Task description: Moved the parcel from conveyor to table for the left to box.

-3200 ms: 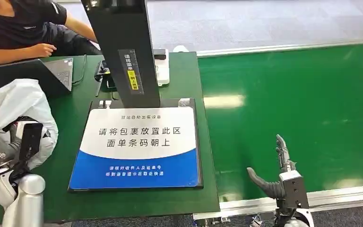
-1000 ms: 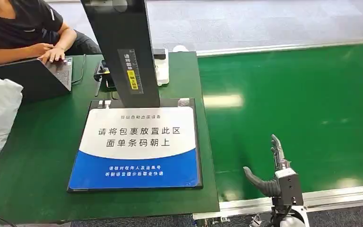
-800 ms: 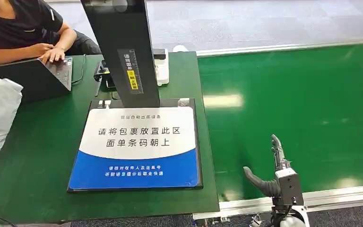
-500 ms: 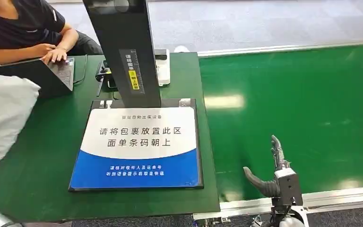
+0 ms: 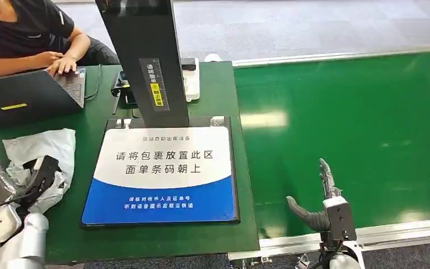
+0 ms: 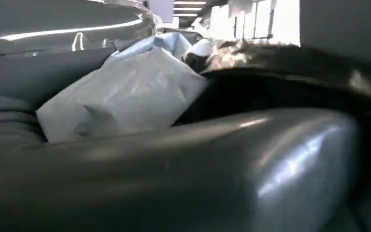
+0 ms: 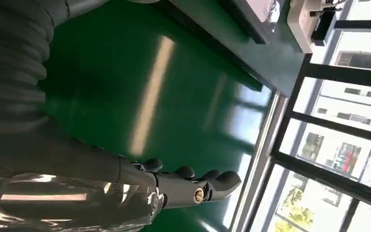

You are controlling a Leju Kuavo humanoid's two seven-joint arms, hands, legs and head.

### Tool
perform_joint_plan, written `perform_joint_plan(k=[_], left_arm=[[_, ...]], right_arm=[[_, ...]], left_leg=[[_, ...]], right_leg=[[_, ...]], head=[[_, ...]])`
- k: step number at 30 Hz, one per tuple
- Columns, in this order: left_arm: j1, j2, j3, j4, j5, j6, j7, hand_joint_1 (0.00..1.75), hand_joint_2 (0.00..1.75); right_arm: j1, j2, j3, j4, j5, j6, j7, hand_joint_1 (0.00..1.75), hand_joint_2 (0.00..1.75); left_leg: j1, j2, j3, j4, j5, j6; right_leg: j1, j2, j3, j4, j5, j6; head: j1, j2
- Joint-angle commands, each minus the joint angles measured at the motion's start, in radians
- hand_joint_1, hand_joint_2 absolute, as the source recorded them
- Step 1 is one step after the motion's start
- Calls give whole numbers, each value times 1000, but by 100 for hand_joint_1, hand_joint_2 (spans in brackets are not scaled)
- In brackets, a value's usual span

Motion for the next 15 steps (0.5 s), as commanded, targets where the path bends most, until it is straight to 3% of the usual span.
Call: perform_joint_plan(k=[1, 15], left_arm=[[-16, 70, -104, 167, 20, 19, 6, 0, 0], [-16, 70, -104, 167, 20, 19, 6, 0, 0]], right_arm=[[-14, 22, 11, 45, 1, 2, 4, 0, 175], [-14, 22, 11, 45, 1, 2, 4, 0, 175]], left_leg=[[0, -2, 5, -3, 0, -1], [0, -1, 3, -1, 0, 0]], right_leg=[[1, -2, 5, -1, -1, -2], [1, -1, 3, -1, 0, -1]], head=[[0, 0], [1, 0]])
